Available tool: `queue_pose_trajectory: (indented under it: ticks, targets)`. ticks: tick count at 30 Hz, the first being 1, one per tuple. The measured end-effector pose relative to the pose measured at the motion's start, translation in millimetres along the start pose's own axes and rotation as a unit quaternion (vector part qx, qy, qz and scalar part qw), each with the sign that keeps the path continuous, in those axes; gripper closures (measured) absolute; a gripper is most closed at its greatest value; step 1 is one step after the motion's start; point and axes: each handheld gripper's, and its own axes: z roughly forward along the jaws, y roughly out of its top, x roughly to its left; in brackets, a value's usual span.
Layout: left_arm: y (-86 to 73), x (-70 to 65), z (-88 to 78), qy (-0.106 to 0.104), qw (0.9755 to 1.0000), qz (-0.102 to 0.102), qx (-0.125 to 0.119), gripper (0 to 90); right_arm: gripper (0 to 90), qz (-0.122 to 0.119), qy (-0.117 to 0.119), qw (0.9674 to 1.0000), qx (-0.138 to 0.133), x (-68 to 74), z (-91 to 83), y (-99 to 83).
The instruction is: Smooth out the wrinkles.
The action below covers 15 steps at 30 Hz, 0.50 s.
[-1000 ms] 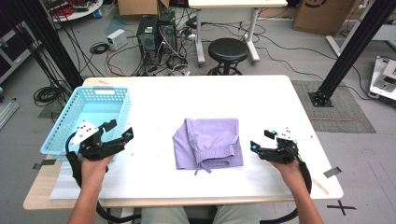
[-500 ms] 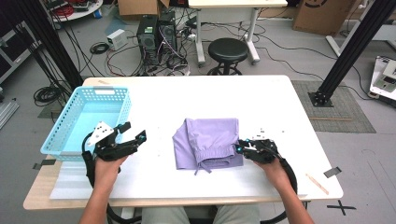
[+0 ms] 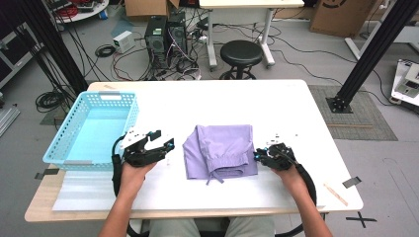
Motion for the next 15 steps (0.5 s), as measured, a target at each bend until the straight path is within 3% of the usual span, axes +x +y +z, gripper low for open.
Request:
queue_pose_trajectory:
  ticks: [2, 5, 8, 12, 15]
  targets:
    - [-0.2, -2.4, 8.9, -0.003, 1.0000, 0.002, 0.008, 36.3, 72.9, 0.008, 0.006, 0.9997, -0.021, -3.6, -6.3, -2.6]
    - [-0.6, -5.4, 24.1, -0.001, 0.9997, -0.001, 0.025, 46.1, 66.9, 0.022, 0.008, 0.9987, -0.046, -8.0, -13.2, -3.7]
    - [-1.5, -10.5, 41.4, -0.001, 0.9987, -0.001, 0.052, 57.3, 63.8, 0.021, 0.009, 0.9984, -0.051, -7.4, -14.7, -4.3]
    - [-3.8, -20.6, 62.6, -0.004, 0.9963, 0.022, 0.083, 67.8, 59.7, 0.025, 0.011, 0.9984, -0.050, -5.8, -13.2, -4.4]
    - [-8.6, -23.3, 75.8, -0.003, 0.9939, 0.029, 0.107, 68.6, 58.7, 0.027, 0.012, 0.9980, -0.055, -5.4, -14.1, -3.7]
